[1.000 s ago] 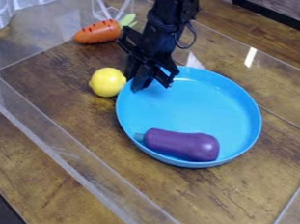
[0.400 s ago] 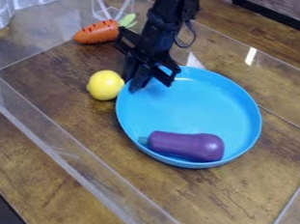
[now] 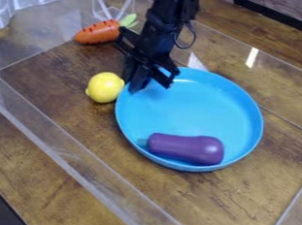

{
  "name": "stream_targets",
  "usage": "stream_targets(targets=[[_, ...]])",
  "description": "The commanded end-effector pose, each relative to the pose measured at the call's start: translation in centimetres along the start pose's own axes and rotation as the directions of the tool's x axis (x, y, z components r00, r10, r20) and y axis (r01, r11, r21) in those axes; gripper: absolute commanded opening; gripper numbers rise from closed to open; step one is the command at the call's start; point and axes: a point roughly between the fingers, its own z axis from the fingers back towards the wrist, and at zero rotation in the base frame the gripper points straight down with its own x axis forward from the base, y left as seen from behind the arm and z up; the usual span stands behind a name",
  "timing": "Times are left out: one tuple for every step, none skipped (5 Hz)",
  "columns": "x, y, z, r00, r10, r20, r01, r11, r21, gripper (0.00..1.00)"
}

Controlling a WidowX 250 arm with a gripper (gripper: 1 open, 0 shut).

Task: Remove the lemon from the blue tray and put it on the table

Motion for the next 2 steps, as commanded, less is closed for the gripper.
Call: stream_targets(targets=[[-0.44, 1.9, 2.26, 0.997, -0.011, 0.076, 0.01, 1.0, 0.02, 0.0], [-0.4, 2.19, 2.06, 0.995, -0.051, 0.088, 0.049, 0.998, 0.031, 0.0]])
